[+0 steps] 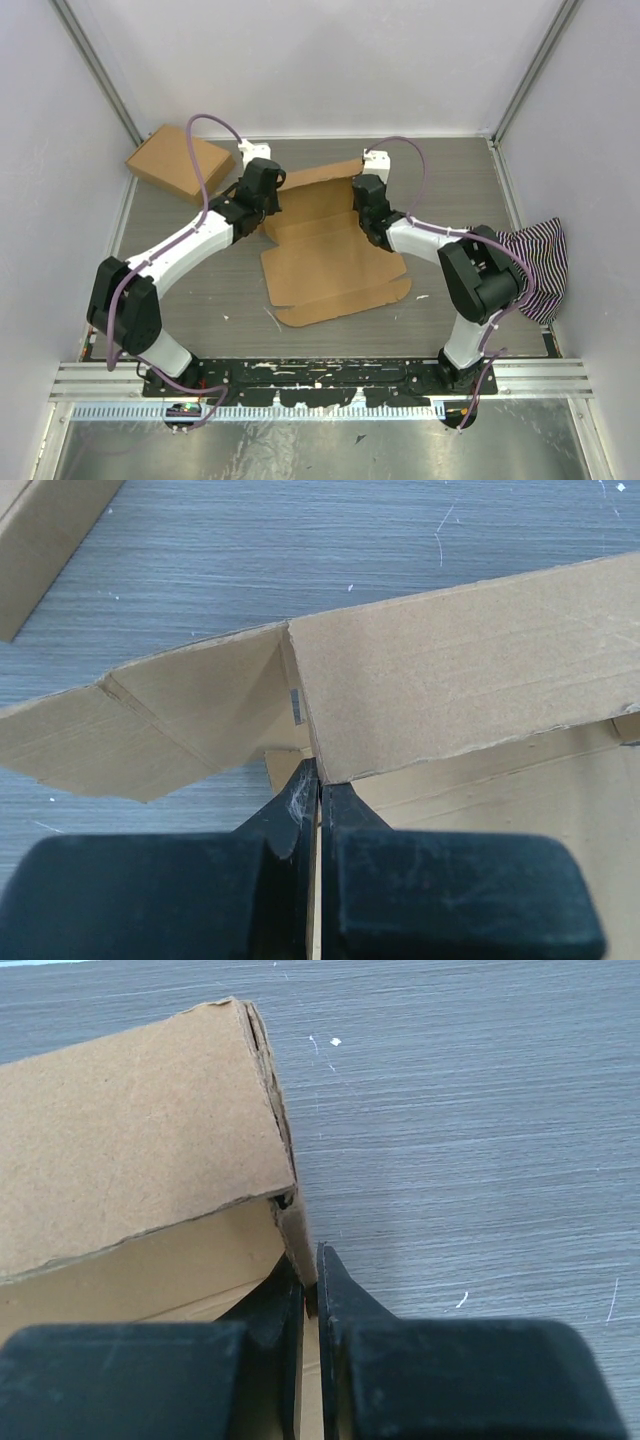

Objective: Fold the paper box

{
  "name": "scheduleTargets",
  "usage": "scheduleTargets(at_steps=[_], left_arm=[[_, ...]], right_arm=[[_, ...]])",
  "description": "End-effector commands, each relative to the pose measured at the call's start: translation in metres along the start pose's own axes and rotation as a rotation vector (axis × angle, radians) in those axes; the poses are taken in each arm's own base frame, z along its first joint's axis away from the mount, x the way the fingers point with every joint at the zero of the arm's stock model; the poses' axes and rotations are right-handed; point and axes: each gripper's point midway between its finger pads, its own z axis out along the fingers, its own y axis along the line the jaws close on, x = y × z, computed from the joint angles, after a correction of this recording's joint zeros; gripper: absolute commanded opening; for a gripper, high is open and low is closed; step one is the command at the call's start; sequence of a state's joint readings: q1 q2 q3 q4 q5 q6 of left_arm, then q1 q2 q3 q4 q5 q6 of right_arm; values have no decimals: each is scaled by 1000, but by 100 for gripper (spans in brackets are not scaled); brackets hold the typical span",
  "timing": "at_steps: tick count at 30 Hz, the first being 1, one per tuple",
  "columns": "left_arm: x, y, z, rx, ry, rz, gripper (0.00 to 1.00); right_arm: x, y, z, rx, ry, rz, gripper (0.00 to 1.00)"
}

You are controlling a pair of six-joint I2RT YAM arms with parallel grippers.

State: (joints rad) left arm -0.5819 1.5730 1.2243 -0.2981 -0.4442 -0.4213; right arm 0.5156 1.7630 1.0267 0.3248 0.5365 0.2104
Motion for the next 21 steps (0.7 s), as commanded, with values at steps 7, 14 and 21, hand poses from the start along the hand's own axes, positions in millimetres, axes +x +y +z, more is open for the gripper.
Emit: scheduleTargets(at_steps=[7,14,21], left_arm=[[-6,18,-23,-44,13,36,49],[-45,44,-33,-100,-128,74,68],[-70,89,-19,-116,-227,-111,67]], right_arm=[[30,-36,0,84,128,-29,1],[14,-62,-20,-95,157,-64,1],[5,-83,-45,-193,182,-93,1]])
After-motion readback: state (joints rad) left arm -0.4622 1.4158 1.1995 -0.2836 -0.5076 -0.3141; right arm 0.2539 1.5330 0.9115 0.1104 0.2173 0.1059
